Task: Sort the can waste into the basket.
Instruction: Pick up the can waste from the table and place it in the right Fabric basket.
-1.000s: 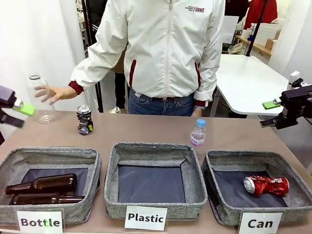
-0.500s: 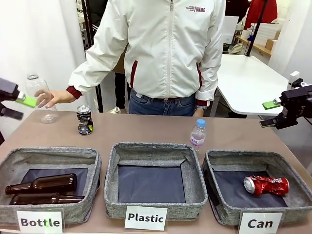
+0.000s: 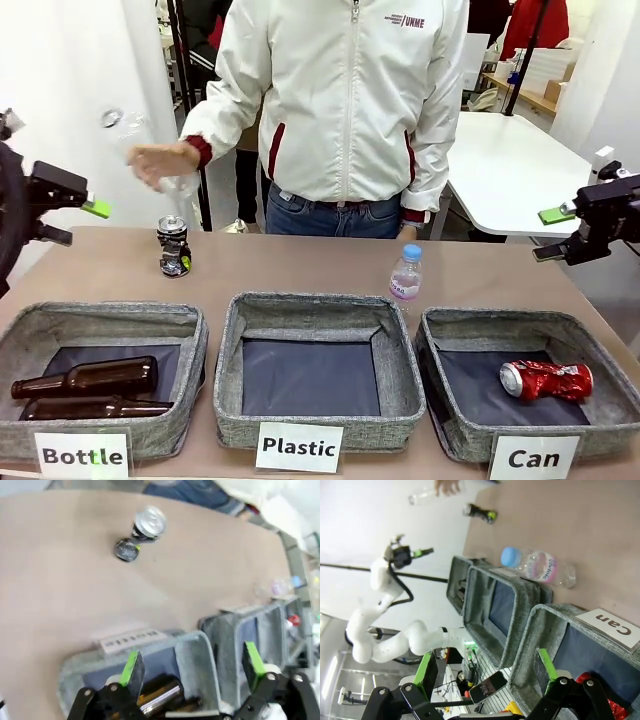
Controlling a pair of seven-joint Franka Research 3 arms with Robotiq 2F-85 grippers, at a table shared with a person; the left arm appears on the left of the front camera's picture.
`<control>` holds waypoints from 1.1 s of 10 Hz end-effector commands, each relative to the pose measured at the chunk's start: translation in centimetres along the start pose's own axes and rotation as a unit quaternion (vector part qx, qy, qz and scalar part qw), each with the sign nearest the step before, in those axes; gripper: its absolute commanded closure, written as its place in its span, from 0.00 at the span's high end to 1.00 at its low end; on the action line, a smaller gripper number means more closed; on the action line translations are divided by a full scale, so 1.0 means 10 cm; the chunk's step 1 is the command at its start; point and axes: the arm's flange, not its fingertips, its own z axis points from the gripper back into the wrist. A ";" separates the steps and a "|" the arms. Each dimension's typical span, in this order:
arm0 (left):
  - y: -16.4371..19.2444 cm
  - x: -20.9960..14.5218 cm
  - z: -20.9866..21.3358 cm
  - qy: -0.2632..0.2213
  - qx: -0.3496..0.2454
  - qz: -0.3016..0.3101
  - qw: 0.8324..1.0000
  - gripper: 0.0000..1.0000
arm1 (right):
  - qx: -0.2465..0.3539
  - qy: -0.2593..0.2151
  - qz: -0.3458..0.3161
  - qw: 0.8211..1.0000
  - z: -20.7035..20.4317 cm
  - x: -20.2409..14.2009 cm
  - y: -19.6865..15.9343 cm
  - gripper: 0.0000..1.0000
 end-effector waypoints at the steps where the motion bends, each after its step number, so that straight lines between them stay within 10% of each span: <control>1: 0.12 0.34 -0.26 -0.009 0.003 0.022 1.000 1.00 | 0.006 -0.007 0.012 1.000 -0.01 -0.02 0.01 1.00; 6: 0.30 -0.26 0.84 0.062 -0.116 -0.009 0.991 1.00 | 0.006 -0.007 0.012 1.000 -0.01 -0.02 0.01 1.00; 11: 0.43 -0.72 1.14 -0.024 -0.116 -0.038 0.992 1.00 | 0.006 -0.007 0.012 1.000 -0.01 -0.02 0.01 1.00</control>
